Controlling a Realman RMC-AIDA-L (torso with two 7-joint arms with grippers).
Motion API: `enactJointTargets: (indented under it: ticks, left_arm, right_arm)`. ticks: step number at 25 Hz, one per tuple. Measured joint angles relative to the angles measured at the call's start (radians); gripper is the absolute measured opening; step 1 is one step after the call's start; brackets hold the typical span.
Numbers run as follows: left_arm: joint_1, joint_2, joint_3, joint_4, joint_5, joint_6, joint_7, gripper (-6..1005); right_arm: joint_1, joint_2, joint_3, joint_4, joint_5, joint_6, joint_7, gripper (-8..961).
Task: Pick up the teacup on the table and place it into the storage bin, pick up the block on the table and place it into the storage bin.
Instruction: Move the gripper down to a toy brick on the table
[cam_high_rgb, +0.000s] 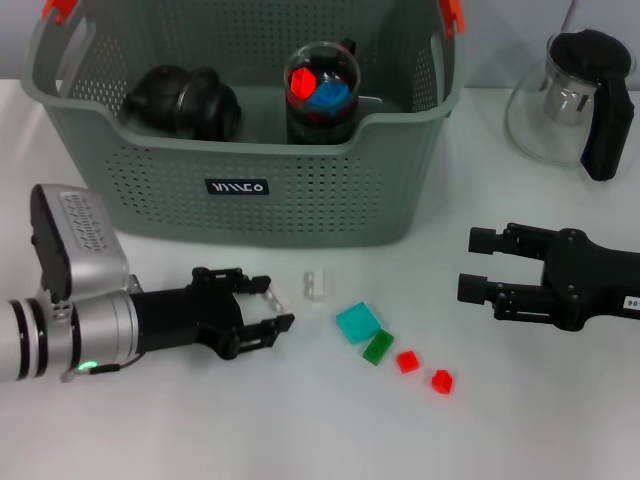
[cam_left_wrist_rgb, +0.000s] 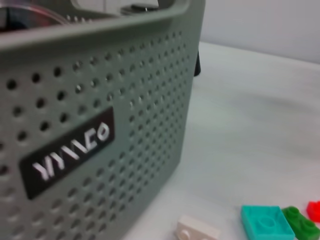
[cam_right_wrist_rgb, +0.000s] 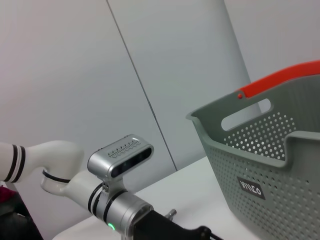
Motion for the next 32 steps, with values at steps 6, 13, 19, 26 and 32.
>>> enactJointTargets:
  ticks: [6,13,19,26,32]
  left_arm:
    - [0.007,-0.003,0.003,-0.005,-0.051,-0.019,0.074,592]
    - [-0.010,-0.004,0.009,-0.024,-0.053,-0.075,0.088,593]
    - [-0.015,-0.004,0.010,-0.043,-0.055,-0.084,0.114,592]
    - [-0.028,-0.004,0.010,-0.067,-0.060,-0.111,0.129,589]
    - [-0.036,-0.005,0.010,-0.084,-0.060,-0.126,0.147,586]
  right_arm:
    - [0.003,0.000,0.000,0.000,0.000,0.000,0.003,824]
    - [0.009,0.000,0.000,-0.002,0.000,-0.002,0.003,822]
    - [0.009,0.000,0.000,-0.002,0.000,-0.004,0.003,822]
    - [0.004,0.000,-0.001,-0.002,0.000,-0.003,0.003,823]
    - [0.001,0.000,0.000,0.001,0.000,0.001,0.003,823]
